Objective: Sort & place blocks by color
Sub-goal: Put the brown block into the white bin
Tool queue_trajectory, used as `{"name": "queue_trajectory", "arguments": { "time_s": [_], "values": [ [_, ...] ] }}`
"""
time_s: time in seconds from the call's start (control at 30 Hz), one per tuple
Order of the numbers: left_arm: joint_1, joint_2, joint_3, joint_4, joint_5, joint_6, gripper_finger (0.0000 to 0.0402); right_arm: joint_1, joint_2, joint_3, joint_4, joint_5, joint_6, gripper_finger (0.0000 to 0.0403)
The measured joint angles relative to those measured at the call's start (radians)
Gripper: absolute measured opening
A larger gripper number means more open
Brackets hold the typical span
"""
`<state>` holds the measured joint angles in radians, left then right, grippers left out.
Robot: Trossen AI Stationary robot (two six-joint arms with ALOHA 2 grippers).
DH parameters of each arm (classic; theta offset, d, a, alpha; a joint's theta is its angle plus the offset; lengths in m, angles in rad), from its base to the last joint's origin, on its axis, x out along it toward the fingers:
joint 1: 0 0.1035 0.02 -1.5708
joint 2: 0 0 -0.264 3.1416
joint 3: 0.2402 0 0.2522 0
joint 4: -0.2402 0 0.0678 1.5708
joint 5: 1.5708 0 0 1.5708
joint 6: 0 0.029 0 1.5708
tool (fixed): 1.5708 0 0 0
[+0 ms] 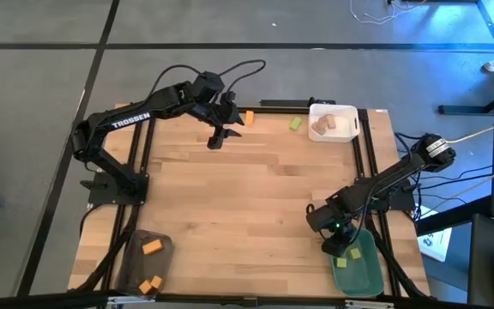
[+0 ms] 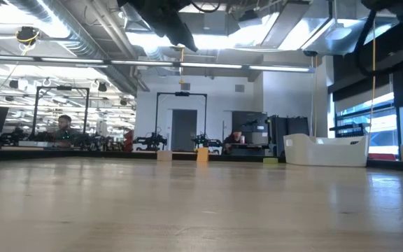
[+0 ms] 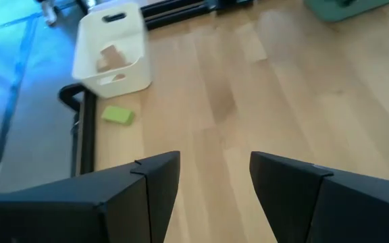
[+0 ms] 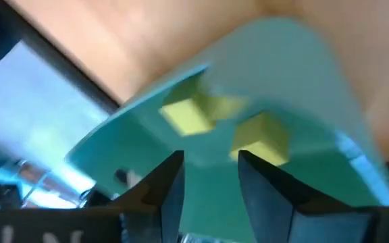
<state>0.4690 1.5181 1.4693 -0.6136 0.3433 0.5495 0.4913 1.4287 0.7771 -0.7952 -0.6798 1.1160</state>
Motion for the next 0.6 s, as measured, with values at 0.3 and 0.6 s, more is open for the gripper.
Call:
{"name": "queue_trajectory", "arguments": {
  "time_s": [0.3,0.6],
  "values": [
    [0.04,0.0,0.0,0.001,-0.164,-0.279,0.0173,-0.029,-0.065,0.299,-0.247,0.272,0.057,0.0139],
    [0.135,0.068,0.001,-0.014,-0.434,-0.578,0.0173,-0.106,-0.1,0.65,-0.601,0.811,0.057,0.0139]
  ]
}}
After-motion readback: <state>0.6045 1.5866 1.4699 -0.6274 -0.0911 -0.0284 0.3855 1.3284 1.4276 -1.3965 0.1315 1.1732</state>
